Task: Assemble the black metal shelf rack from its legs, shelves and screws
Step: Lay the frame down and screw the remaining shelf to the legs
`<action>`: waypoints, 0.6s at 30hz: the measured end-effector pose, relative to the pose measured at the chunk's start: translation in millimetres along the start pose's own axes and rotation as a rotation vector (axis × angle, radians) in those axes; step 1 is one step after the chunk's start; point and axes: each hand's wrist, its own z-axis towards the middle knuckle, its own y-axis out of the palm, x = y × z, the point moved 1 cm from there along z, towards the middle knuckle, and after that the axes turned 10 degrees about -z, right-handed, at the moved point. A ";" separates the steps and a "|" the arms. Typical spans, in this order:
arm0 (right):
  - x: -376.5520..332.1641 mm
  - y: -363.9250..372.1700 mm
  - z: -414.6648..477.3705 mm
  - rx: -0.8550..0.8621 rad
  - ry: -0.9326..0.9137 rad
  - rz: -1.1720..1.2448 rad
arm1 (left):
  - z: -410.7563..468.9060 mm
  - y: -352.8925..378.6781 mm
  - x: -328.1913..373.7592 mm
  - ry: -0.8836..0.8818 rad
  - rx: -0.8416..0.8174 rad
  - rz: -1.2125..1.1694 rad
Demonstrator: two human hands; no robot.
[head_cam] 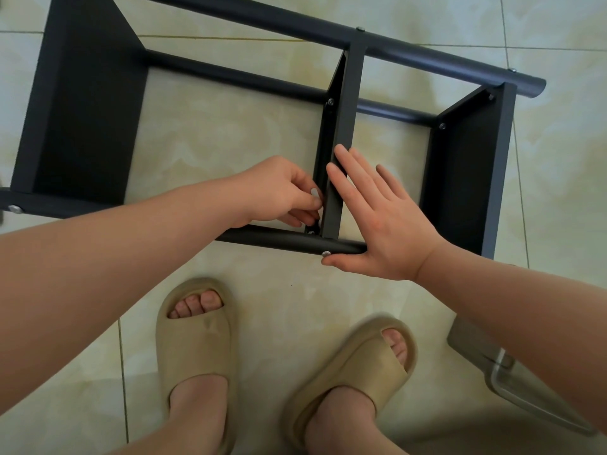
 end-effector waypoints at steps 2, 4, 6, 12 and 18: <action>0.0 0.1 0.0 -0.003 0.000 0.001 | -1.1 1.3 0.1 -0.012 -0.002 0.007; -0.1 0.4 0.0 -0.003 -0.001 0.001 | -2.0 2.7 1.4 -0.027 -0.007 0.005; 0.1 0.4 -0.2 0.002 -0.001 0.002 | -2.2 3.0 3.1 -0.046 -0.006 -0.019; 0.1 0.7 -0.4 0.012 -0.003 0.002 | -3.5 0.6 4.4 -0.151 -0.032 -0.190; -0.1 0.2 -0.2 -0.001 0.001 0.004 | -2.6 -1.4 3.0 -0.218 -0.053 -0.194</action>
